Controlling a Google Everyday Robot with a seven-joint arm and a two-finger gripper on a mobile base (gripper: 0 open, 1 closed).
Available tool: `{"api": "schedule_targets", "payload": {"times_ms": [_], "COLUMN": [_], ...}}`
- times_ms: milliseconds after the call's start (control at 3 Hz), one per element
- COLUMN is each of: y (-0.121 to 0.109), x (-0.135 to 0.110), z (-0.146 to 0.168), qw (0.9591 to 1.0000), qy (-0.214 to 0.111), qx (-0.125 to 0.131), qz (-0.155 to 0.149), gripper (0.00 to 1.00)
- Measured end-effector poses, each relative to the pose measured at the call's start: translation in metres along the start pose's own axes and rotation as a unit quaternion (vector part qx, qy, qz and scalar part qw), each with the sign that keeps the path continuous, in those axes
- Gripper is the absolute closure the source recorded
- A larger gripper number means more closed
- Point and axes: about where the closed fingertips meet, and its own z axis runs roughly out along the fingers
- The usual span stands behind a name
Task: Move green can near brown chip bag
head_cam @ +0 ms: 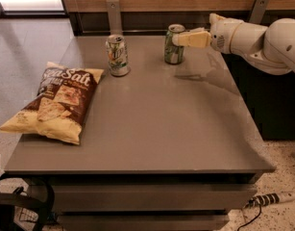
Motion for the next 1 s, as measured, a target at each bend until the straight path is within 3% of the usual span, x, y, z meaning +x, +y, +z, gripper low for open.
{"api": "schedule_targets", "payload": {"times_ms": [667,1000], "y": [0.009,0.015], "x": [0.017,0.030], "z": [0.041,0.056], "qw": [0.9998,0.9996], "qy": [-0.011,-0.019], "qx": [-0.016,-0.019], "qz": [0.005,0.010], "gripper": [0.00,0.10]}}
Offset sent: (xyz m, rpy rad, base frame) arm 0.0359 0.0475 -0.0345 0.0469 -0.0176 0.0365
